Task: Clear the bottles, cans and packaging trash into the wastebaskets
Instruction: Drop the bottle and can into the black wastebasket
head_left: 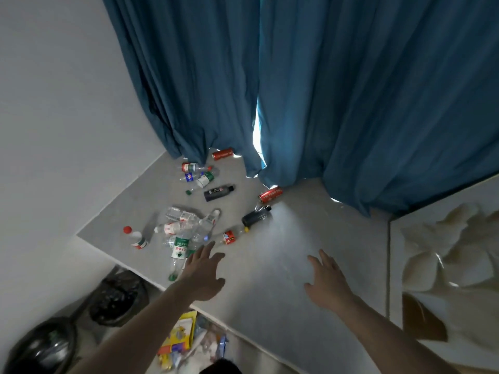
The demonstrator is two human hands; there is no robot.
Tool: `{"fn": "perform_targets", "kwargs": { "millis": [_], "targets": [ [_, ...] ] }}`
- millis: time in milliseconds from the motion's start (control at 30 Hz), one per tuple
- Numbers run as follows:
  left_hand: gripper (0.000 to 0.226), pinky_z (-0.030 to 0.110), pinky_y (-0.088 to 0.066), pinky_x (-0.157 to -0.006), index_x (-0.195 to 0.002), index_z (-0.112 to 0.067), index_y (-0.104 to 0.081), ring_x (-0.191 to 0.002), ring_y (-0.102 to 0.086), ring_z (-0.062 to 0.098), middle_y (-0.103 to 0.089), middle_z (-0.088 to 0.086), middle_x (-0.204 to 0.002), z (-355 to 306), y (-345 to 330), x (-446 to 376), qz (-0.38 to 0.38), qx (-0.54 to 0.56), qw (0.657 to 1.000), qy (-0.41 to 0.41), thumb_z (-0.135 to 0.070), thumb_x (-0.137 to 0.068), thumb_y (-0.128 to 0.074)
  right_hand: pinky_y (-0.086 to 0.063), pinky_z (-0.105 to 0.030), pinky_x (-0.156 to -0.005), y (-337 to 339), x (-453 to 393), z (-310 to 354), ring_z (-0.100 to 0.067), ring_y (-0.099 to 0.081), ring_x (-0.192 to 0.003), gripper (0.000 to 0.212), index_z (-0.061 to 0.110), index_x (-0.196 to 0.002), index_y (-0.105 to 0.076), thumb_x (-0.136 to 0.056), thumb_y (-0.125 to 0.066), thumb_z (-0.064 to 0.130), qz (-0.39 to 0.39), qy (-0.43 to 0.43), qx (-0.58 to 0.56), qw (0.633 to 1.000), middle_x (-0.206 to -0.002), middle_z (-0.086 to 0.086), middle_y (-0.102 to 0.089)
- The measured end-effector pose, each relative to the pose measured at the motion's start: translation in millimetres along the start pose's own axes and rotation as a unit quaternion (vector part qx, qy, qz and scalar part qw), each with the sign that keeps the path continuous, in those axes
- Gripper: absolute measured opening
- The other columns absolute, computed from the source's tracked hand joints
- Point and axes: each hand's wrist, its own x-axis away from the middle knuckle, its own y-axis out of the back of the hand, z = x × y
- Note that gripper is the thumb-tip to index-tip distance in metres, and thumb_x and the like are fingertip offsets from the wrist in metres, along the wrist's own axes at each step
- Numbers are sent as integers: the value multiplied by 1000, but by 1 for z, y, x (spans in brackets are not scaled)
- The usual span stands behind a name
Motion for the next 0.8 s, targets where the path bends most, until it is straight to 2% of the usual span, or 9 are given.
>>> {"fn": "perform_targets", "kwargs": {
  "millis": [367,567,733,800],
  "targets": [
    [75,51,-11,-124,-157,-33,-26,-156,-2,32,0,1,-169,-19,6,-107,36,-1,999,-7,-45,-91,-61,-22,-45,-123,30,-93,21,-32,-5,-155,81,25,-161,-14,-94,-57,39,16,11,9,1000,-169,-3,6],
    [75,54,-12,-125,-156,-26,-27,-156,3,34,-3,7,-169,-21,-22,-218,55,-5,998,-35,-33,-91,-64,-24,-38,-123,35,-186,27,-26,-9,-155,81,27,-161,-14,-93,-57,35,-8,14,20,1000,-169,-2,1],
    [85,52,-25,-120,-154,-28,-27,-148,-17,33,-19,7,-162,-23,-63,-322,55,-5,998,-13,-32,-82,-72,-27,-39,-121,16,-288,16,-27,-15,-153,82,30,-161,-12,-93,-56,36,-6,7,49,999,-169,1,3],
    [88,49,-29,-118,-156,-27,-21,-145,-21,33,-19,8,-161,-25,-78,-363,49,-11,999,-7,-33,-84,-72,-26,-38,-121,2,-332,10,-26,-14,-153,82,30,-160,-12,-91,-56,35,-15,11,61,998,-169,2,3]
  ]
}}
